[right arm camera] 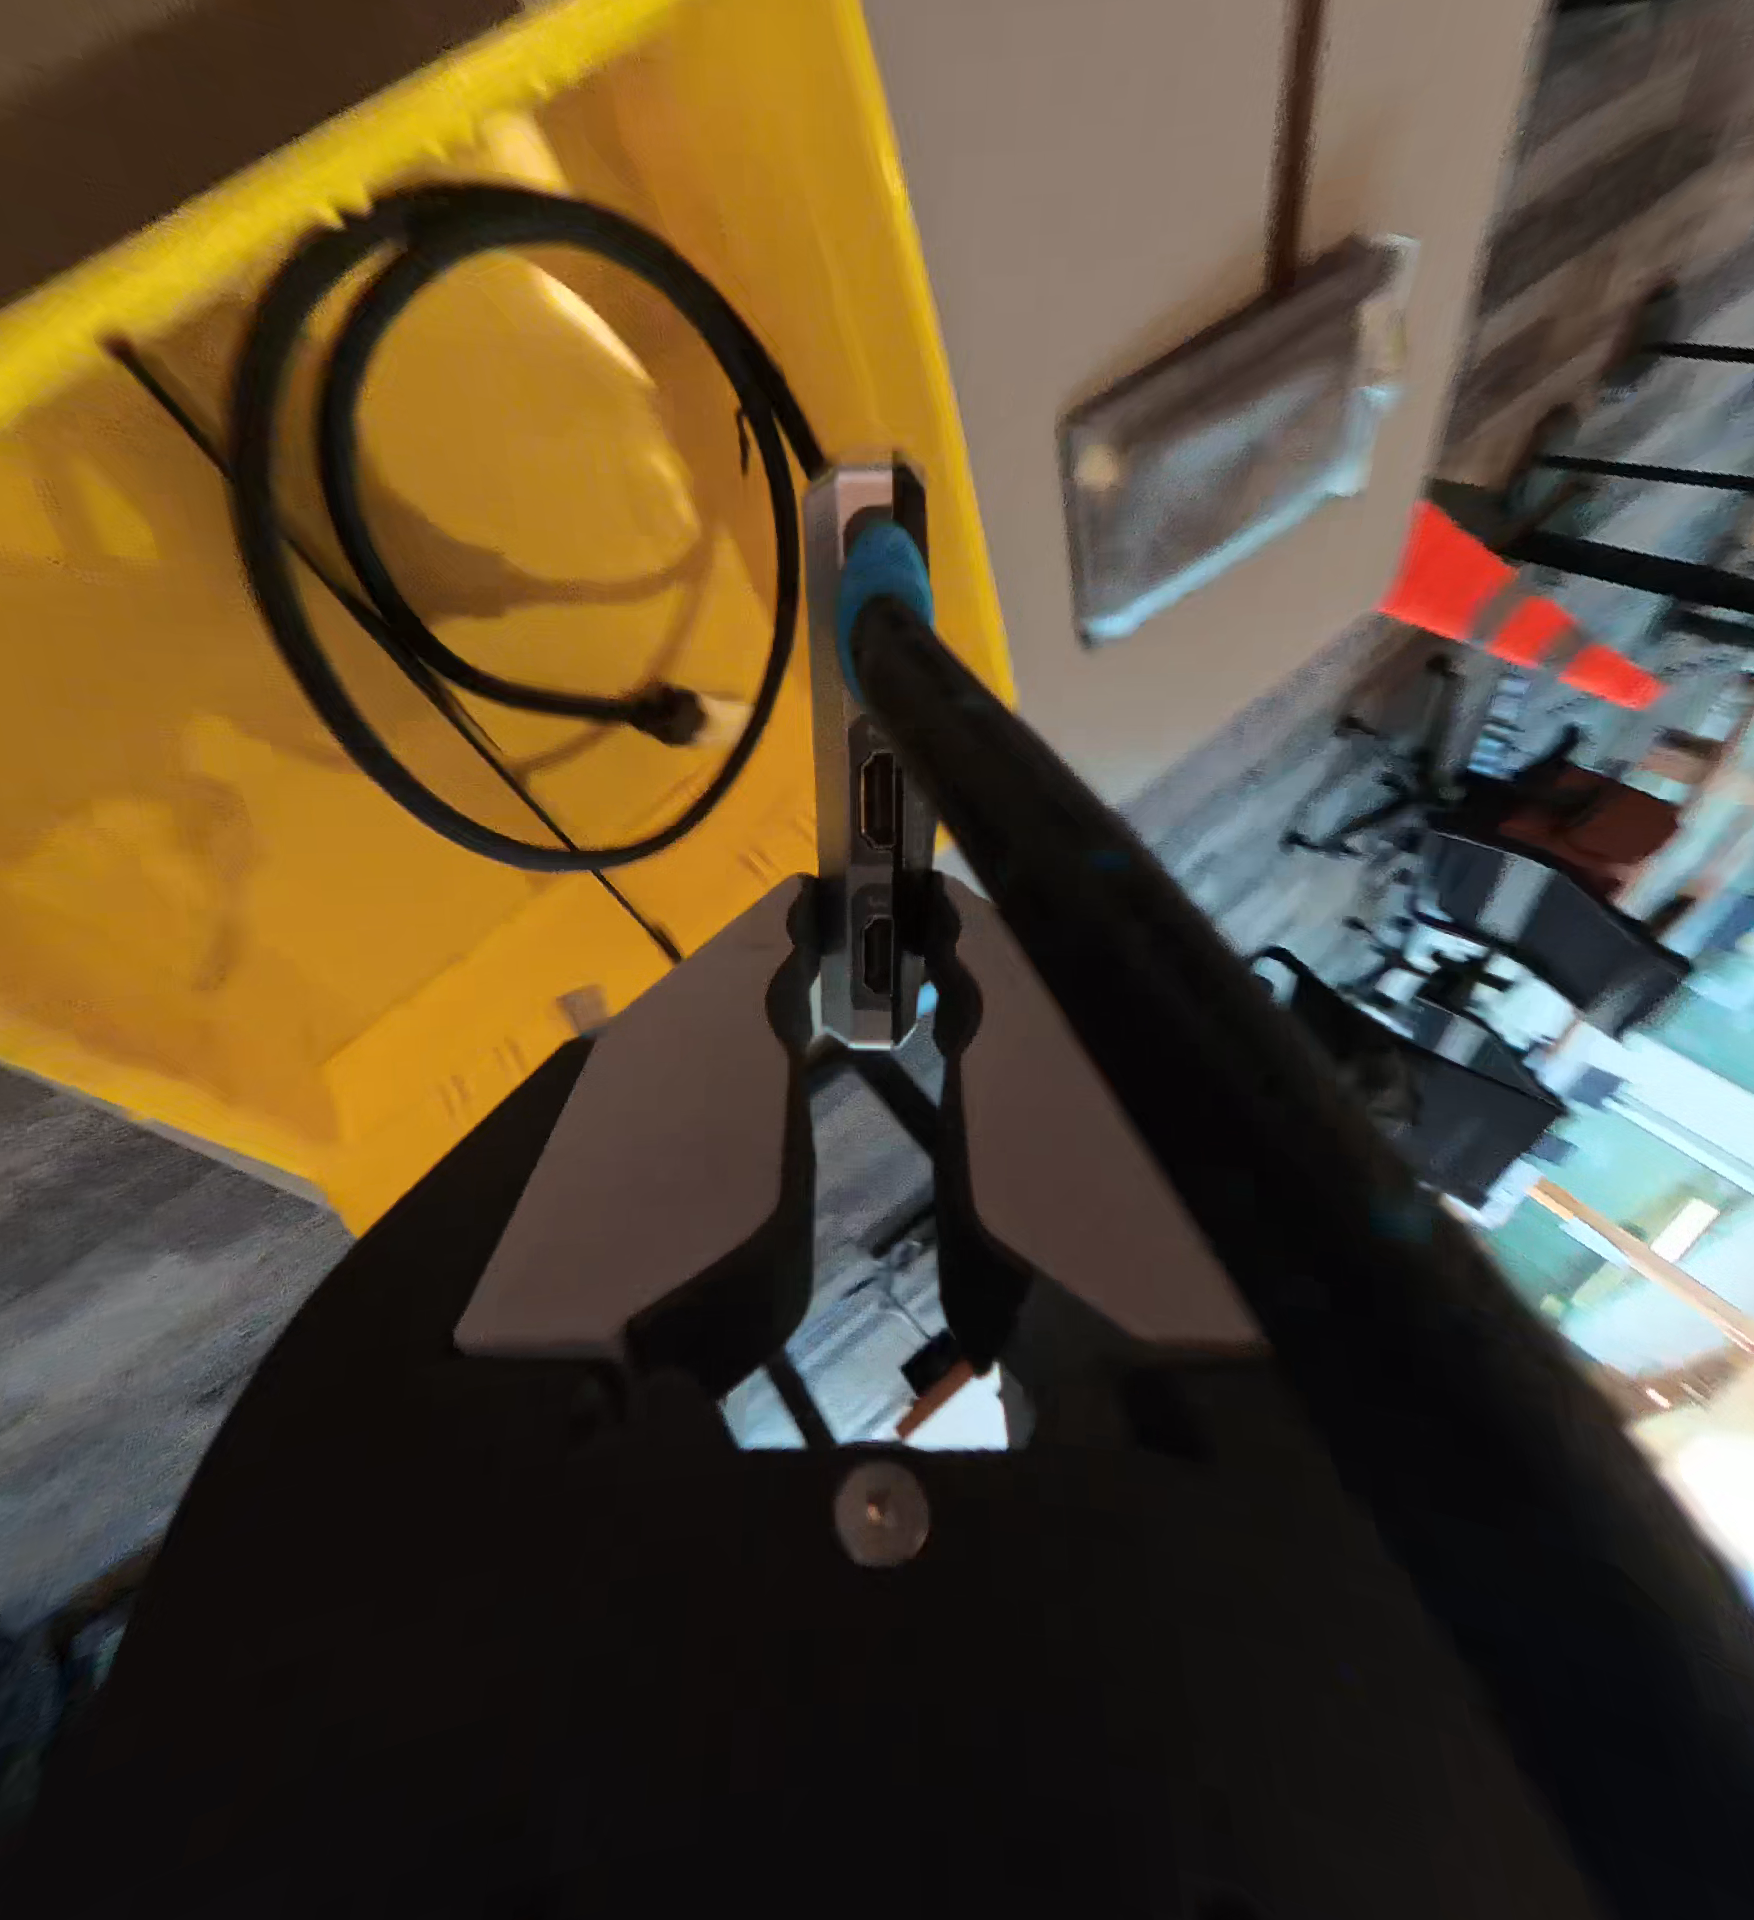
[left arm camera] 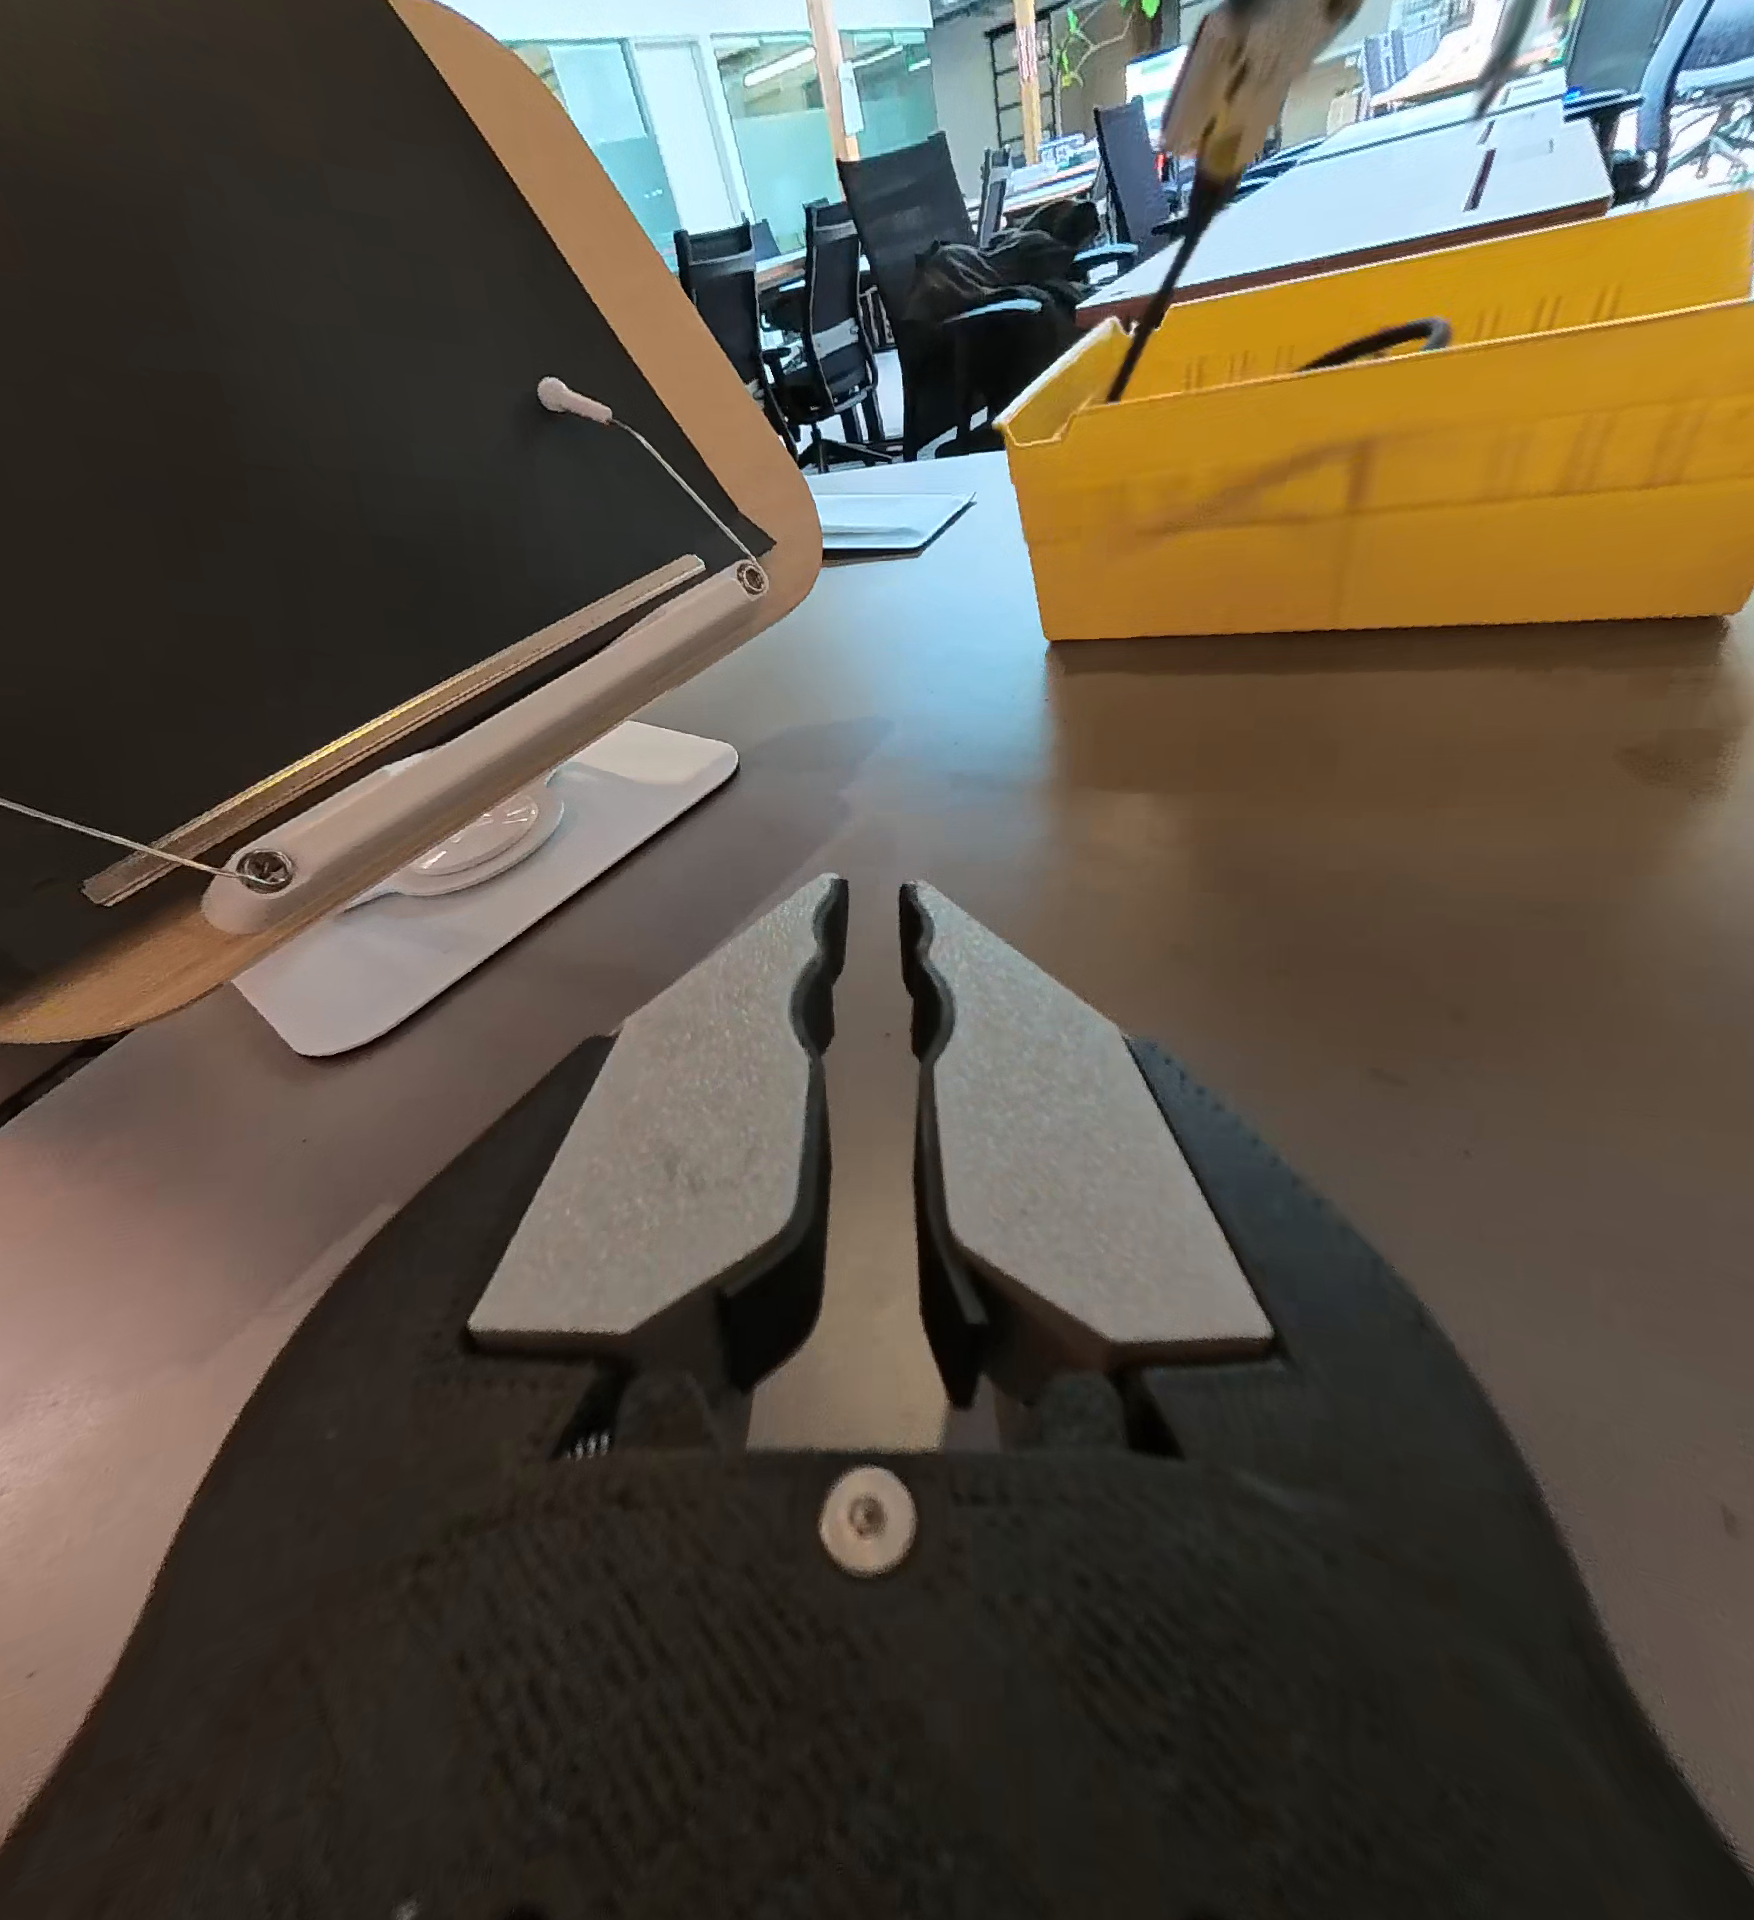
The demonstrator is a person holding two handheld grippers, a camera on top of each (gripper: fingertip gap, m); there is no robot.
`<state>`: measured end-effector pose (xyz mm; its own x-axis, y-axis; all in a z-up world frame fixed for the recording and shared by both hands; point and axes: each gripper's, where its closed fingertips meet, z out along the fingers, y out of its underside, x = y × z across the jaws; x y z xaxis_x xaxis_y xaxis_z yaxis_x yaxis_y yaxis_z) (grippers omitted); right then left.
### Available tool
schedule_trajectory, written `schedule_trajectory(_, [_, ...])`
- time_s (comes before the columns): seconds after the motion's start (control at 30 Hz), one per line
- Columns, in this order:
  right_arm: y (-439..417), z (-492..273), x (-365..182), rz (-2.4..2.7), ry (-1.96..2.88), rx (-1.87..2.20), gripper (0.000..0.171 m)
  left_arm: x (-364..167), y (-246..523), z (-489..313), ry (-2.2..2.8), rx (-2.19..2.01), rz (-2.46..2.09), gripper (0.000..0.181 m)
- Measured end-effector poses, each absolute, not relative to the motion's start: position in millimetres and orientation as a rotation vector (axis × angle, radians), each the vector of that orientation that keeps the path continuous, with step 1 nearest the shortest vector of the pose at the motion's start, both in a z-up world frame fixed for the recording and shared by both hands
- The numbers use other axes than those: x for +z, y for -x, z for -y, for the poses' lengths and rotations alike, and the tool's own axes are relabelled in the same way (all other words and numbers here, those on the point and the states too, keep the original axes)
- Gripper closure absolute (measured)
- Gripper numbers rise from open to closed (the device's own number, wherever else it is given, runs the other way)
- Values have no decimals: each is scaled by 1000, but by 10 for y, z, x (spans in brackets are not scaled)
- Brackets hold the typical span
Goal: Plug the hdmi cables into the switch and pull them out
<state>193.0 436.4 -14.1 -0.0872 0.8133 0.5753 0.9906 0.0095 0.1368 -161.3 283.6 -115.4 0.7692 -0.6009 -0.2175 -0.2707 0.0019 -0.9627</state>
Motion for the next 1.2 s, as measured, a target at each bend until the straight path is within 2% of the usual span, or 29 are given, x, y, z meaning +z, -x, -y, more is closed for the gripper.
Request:
schedule_trajectory(0.07, [-1802, -4412, -483, 2048, 1956, -679, 154, -1145, 1625, -2842, 1588, -303, -710, 174])
schedule_trajectory(0.2, [-1777, -4674, -1020, 2129, 1995, -895, 153, -1140, 1655, -2855, 1598, -319, -690, 174])
schedule_trajectory(0.37, [-1677, -4487, -1368, 2212, 2169, -884, 136, -1214, 1597, -2861, 1635, -350, -709, 173])
schedule_trajectory(0.43, [-1652, -4403, -1259, 2263, 2182, -825, 141, -1215, 1577, -2845, 1628, -339, -726, 173])
schedule_trajectory(0.6, [-1305, -4243, -665, 2157, 2141, -335, 139, -1201, 1569, -2822, 1617, -331, -744, 174])
schedule_trajectory(0.67, [-1196, -4073, -480, 2129, 2123, -84, 164, -1158, 1571, -2814, 1592, -322, -744, 175])
schedule_trajectory(0.7, [-1154, -3990, -417, 2102, 2131, 46, 163, -1134, 1565, -2803, 1576, -321, -747, 176])
schedule_trajectory(0.77, [-1152, -3927, -355, 2003, 2205, 231, 148, -1109, 1546, -2786, 1563, -327, -751, 176])
schedule_trajectory(0.93, [-1333, -3563, -272, 1923, 2459, 720, 153, -1123, 1553, -2777, 1566, -313, -759, 176])
schedule_trajectory(1.1, [-1209, -3086, 252, 1942, 2092, 1151, 146, -1100, 1553, -2780, 1559, -321, -756, 176])
schedule_trajectory(1.2, [-1222, -2997, 458, 1843, 1863, 1029, 145, -1106, 1540, -2771, 1552, -300, -772, 176])
